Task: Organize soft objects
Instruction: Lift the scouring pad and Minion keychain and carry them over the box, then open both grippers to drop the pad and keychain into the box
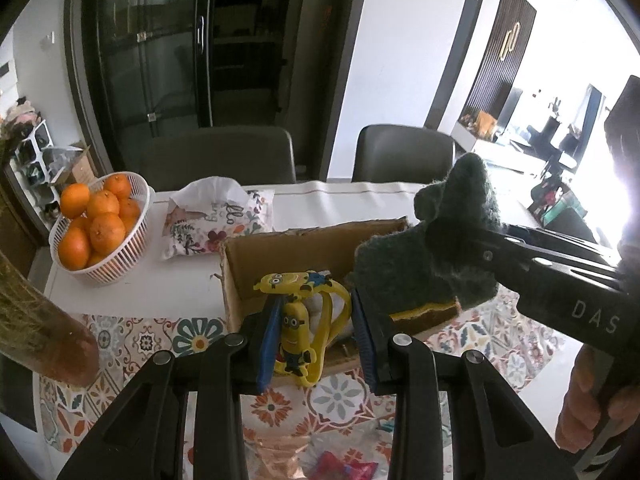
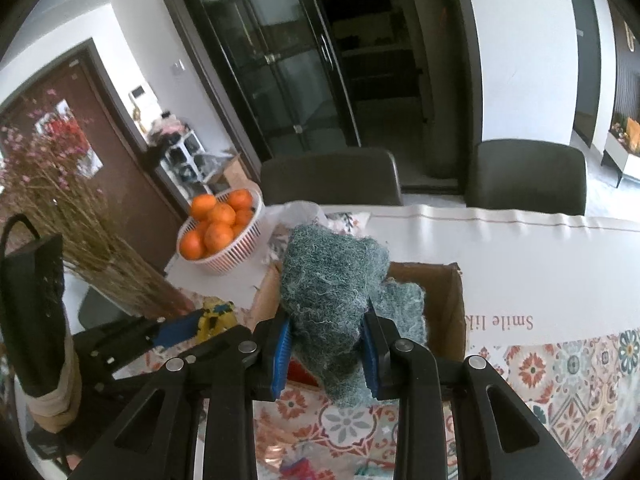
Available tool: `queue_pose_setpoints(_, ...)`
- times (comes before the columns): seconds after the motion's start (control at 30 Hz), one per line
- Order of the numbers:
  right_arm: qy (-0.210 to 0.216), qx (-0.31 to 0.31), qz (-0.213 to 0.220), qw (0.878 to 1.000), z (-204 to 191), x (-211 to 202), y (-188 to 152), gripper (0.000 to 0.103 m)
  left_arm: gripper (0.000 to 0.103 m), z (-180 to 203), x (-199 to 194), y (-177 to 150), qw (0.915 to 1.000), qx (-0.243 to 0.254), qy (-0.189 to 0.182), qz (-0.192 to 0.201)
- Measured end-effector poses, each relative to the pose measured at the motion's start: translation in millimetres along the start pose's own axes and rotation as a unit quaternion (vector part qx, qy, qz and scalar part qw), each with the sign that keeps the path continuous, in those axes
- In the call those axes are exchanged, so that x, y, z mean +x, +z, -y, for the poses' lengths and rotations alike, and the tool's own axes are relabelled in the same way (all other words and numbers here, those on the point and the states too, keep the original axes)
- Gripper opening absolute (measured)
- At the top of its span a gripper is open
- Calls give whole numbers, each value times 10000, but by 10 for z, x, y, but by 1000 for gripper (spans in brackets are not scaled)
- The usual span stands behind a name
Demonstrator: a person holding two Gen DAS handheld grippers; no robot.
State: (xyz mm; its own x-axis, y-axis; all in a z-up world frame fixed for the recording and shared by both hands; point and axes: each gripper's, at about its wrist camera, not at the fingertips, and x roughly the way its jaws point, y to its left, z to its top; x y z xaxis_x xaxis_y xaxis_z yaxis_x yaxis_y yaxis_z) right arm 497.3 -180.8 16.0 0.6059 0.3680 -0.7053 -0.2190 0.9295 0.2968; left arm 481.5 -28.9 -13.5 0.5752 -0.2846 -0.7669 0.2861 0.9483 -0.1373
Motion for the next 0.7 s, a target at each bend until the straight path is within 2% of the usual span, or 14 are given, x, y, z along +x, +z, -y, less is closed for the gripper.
queue_pose_setpoints(0.23,-5,-87,-443,9990,71,432,-7,31,34,-80,356,-20,9996,35,-118,-245)
queue_pose_setpoints(0.6,-192,-58,-1121,9935,295,983,-60,32,34,-43,786,-106,9977,300,93,-607)
queue_pose_setpoints(0.7,-232,6,-1296,9913,371,1102,-87,35,36,-36,869,-134,9968,320,164,-720)
